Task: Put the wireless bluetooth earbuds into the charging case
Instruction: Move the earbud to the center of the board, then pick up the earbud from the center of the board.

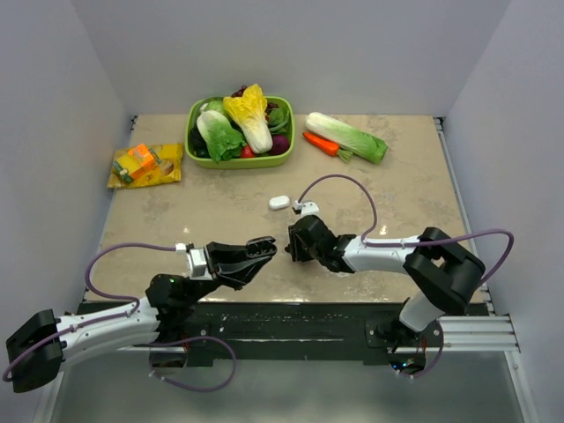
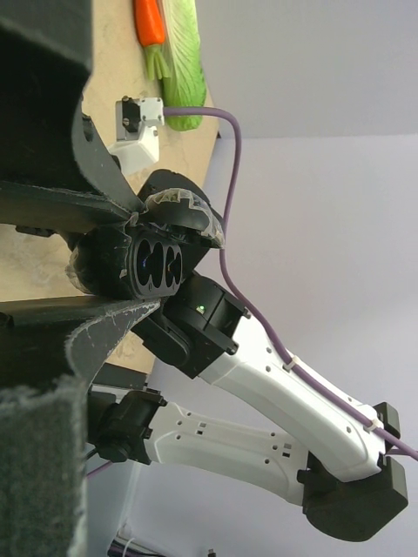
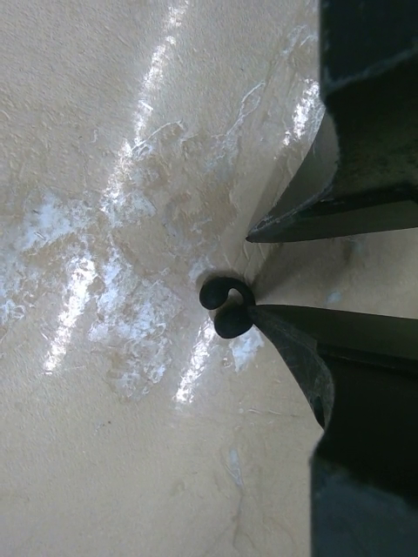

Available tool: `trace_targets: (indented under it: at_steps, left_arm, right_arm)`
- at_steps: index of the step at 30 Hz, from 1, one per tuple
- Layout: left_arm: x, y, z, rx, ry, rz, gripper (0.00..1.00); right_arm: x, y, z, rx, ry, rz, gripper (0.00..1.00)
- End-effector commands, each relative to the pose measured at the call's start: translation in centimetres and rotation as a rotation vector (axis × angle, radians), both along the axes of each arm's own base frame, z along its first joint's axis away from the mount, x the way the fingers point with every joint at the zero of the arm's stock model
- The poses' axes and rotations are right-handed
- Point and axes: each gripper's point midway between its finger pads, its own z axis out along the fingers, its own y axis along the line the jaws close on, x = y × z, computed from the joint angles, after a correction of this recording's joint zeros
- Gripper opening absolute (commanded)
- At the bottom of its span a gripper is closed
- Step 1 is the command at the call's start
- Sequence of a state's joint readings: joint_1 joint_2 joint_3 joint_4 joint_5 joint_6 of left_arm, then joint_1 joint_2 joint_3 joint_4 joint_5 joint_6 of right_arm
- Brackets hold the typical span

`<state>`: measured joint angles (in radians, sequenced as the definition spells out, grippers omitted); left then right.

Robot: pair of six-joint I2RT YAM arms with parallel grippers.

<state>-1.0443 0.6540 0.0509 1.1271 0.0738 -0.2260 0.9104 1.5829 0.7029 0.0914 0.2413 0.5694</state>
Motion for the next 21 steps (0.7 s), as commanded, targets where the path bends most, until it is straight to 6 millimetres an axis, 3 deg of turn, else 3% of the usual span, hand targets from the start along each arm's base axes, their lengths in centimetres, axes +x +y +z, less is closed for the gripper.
trace_targets:
  at_steps: [1, 6, 14, 21]
  left_arm:
    - [-0.6, 0.5, -5.0, 0.071, 0.052, -0.014, 0.00]
    - [-0.6, 0.5, -5.0, 0.070, 0.050, -0.016, 0.00]
    - [-0.7, 0.4, -5.2, 0.068, 0.060, -0.024, 0.00]
    - [-0.6, 0.5, -5.2, 0.070, 0.062, -0.018, 0.00]
  right_arm:
    - [0.9, 0.6, 2.4, 0.064, -0.047, -0.025, 0.40]
    - [1.2, 0.2, 3.7, 0.073, -0.084, -0.029, 0.43]
    - [2.2, -0.5, 2.5, 0.041, -0.062, -0.047, 0.44]
    - [2.3, 0.2, 1.9, 0.045, -0.039, -0.023, 0.44]
